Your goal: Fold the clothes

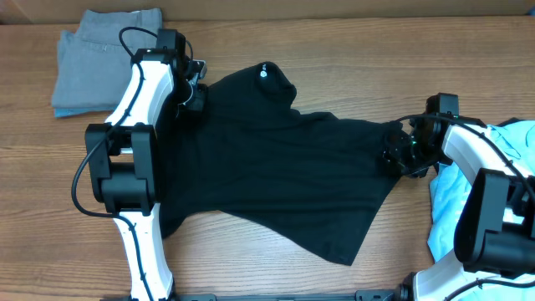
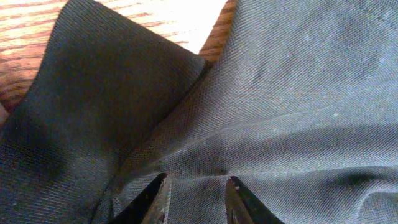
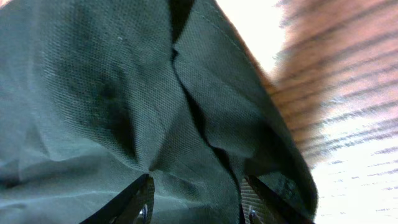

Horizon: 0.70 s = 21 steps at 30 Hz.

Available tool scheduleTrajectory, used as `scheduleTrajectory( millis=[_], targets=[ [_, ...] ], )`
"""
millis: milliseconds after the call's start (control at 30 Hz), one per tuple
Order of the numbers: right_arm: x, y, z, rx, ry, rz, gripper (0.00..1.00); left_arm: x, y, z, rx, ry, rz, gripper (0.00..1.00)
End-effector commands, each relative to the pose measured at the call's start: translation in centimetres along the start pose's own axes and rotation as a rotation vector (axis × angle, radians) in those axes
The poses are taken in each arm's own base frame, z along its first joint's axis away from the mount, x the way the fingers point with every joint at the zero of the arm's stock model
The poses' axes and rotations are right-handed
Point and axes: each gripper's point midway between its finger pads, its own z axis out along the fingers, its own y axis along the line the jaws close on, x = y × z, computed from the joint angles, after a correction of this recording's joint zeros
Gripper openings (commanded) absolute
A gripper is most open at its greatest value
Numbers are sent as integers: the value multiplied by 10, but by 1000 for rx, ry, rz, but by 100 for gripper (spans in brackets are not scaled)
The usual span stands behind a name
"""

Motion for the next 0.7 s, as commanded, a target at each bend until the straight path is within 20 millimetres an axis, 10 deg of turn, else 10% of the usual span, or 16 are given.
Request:
scheduleTrajectory(
  millis=[0, 167, 467, 667],
  targets=[
    [3, 2, 3, -30, -6, -9, 31, -9, -1, -11, 13, -31, -15, 33],
    [0, 5, 0, -37, -25, -50, 4, -8, 0, -11, 11, -26, -15, 36],
    [-37, 24, -58, -90, -213, -79, 7, -7, -2, -11, 20, -22, -17, 35],
    [-54, 28, -48, -102, -254, -89, 30, -10, -10, -21, 58, -26, -16, 39]
  ],
)
